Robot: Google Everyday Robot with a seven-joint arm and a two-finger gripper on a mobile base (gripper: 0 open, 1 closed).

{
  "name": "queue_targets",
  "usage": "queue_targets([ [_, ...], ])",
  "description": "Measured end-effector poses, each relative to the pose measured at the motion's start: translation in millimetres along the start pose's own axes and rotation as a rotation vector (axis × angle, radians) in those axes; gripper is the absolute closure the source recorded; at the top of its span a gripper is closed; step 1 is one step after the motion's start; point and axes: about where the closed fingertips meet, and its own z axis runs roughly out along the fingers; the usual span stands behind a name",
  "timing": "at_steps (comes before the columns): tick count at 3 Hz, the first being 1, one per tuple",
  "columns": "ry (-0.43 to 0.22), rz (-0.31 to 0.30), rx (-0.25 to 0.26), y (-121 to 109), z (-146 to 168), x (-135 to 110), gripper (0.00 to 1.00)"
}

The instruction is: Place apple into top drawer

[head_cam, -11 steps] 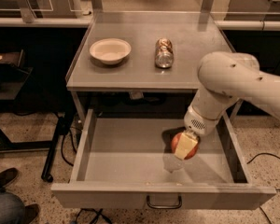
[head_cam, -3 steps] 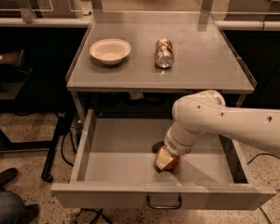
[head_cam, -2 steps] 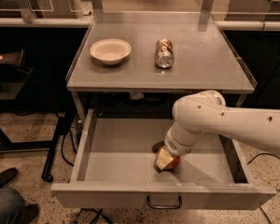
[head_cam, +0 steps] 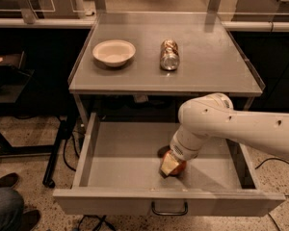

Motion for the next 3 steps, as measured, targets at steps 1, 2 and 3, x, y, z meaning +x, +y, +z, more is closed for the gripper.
queue_targets([
  [1,0.000,0.000,0.000,0.0,0.0,0.0,0.06],
  [2,0.000,0.000,0.000,0.0,0.0,0.0,0.00],
  [3,0.000,0.000,0.000,0.0,0.0,0.0,0.00],
])
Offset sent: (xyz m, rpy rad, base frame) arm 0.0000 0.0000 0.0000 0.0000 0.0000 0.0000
